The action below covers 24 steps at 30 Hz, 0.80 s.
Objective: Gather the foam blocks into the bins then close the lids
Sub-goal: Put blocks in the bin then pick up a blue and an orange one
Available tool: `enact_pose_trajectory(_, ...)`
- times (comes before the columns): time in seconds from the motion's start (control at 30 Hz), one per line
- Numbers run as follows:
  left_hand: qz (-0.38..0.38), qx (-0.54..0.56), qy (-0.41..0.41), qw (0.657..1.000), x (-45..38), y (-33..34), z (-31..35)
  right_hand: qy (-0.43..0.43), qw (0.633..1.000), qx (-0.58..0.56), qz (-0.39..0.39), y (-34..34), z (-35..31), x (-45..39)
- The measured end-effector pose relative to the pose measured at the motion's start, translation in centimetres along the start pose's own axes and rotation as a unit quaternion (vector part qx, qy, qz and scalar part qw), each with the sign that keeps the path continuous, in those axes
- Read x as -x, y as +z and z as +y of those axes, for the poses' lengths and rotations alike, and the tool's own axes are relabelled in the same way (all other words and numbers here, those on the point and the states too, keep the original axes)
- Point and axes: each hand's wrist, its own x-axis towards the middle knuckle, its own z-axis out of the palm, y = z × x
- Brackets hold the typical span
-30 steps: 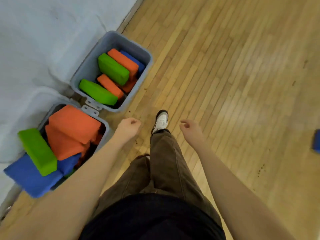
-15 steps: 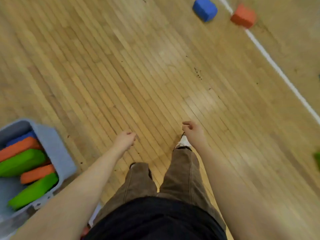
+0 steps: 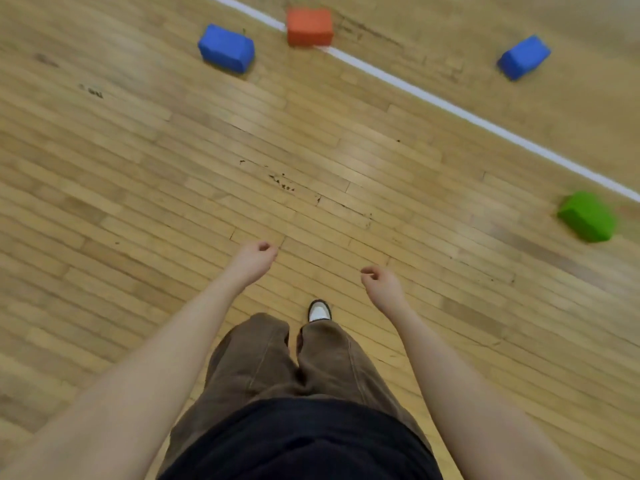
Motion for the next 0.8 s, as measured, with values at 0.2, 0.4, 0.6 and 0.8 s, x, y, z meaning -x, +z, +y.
enact_pose_trajectory(0.2,0.011,-0.032,0.002,0.999,-7.5,-6.2,3.8,0.008,0.999,0.038,-0.021,-2.7,-6.8,-7.2)
enact_pose_trajectory(0.4,0.026,0.024,-0.068,0.997,-18.2,-16.0,3.7,0.007,0.998,0.059,-0.021,-2.0,-19.7,-15.9)
enact_pose_trajectory(0.6,0.057,0.045,-0.137,0.988,-26.9,-28.4,5.5,-0.039,0.998,0.047,-0.030,0.2,-37.6,-23.6)
enact_pose_trajectory(0.8,0.067,0.095,-0.175,0.978,-32.9,-37.0,7.8,-0.106,0.991,0.048,-0.071,1.6,-51.8,-31.0)
